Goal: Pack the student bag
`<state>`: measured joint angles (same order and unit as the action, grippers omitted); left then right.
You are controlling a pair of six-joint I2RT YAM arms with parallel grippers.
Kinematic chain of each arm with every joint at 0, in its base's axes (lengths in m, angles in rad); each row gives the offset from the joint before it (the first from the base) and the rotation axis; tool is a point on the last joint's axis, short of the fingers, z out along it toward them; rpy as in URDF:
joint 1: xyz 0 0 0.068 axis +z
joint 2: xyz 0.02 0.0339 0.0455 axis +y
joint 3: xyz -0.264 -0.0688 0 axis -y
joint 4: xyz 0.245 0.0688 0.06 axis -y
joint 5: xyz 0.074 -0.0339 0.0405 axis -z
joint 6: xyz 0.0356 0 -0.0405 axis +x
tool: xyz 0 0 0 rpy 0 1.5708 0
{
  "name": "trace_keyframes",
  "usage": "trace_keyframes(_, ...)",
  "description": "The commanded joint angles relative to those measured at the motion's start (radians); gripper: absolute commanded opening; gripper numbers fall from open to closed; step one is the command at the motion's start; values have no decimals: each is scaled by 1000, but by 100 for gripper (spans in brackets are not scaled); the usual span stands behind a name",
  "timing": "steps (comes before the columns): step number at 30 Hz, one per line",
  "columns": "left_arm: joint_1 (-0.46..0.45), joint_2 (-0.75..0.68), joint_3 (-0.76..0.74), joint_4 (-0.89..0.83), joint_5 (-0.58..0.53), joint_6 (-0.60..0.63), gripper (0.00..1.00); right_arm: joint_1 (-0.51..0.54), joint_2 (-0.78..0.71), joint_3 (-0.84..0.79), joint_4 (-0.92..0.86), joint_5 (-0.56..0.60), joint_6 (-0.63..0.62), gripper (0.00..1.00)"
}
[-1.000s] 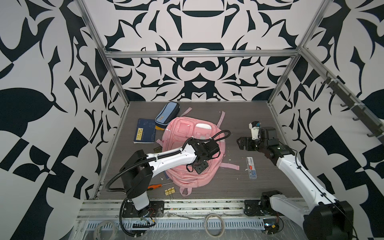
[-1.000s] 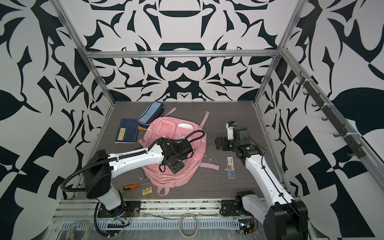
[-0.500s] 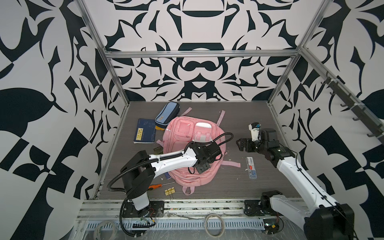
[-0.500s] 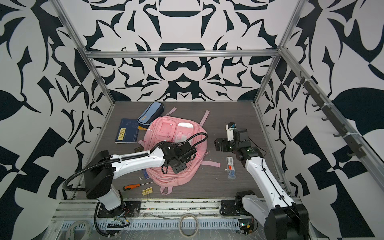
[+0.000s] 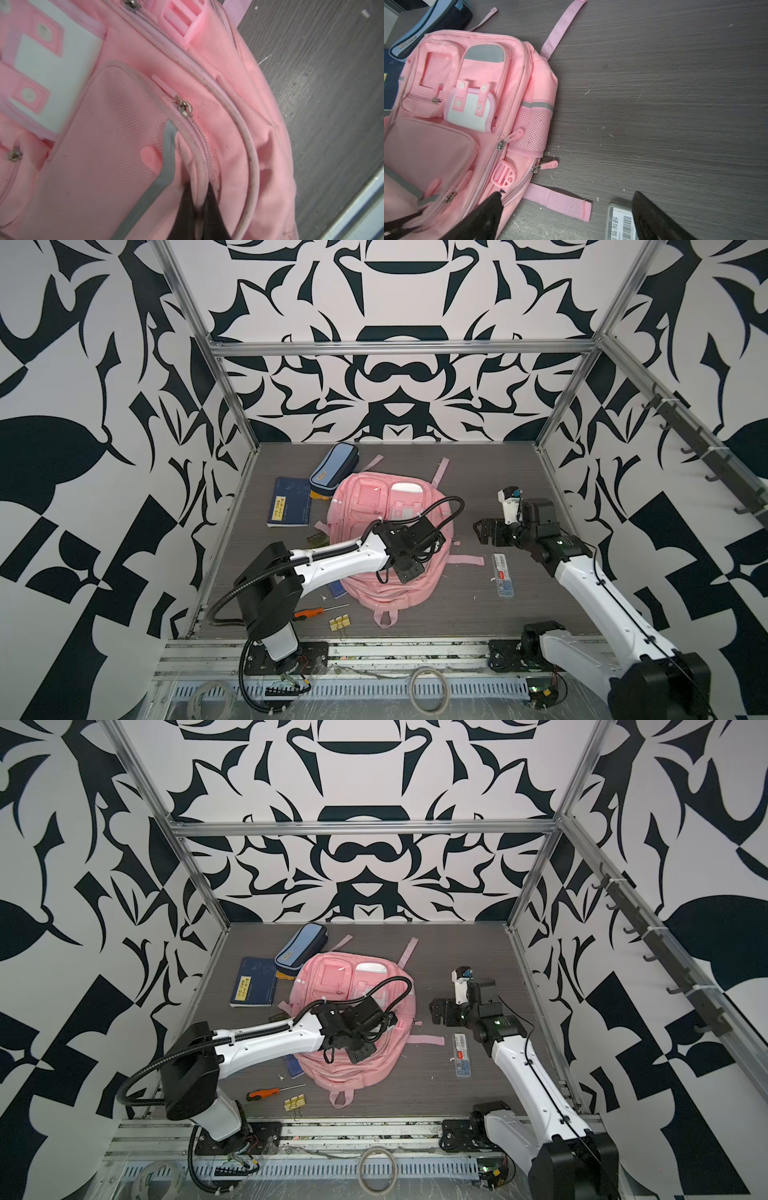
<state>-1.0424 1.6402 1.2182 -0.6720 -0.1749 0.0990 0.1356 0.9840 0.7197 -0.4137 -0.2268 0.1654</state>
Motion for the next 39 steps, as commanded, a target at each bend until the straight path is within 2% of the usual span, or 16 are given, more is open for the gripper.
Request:
trace_keyframes(1,84,-137,41,-11,151,-12,0,7,-61,15,15,-117,-32,96)
trace_keyframes(5,198,-216,97,-61,317,11,0,9,-144,-33,125,-318,-16,89)
trace_keyframes(10,249,-255,139,-149,398,62,0,9,-124,2,75,-494,-102,85)
trace_keyframes(16,349,-357,70,-100,527,7,0,10,-169,-38,79,-617,-49,82)
trace_keyframes(21,408,-358,90,-129,593,30,0,12,-206,-81,45,-635,-9,81)
trace_keyframes(26,427,-358,92,-183,612,74,0,12,-222,-196,282,-582,204,94)
trace_keyframes(29,436,-398,74,-183,643,76,0,12,-131,-197,375,-615,222,95)
trace_keyframes(35,447,-402,67,-179,687,70,0,9,82,-108,362,-762,72,88)
trace_keyframes(39,448,-404,70,-172,704,65,0,9,190,2,125,-828,-151,81)
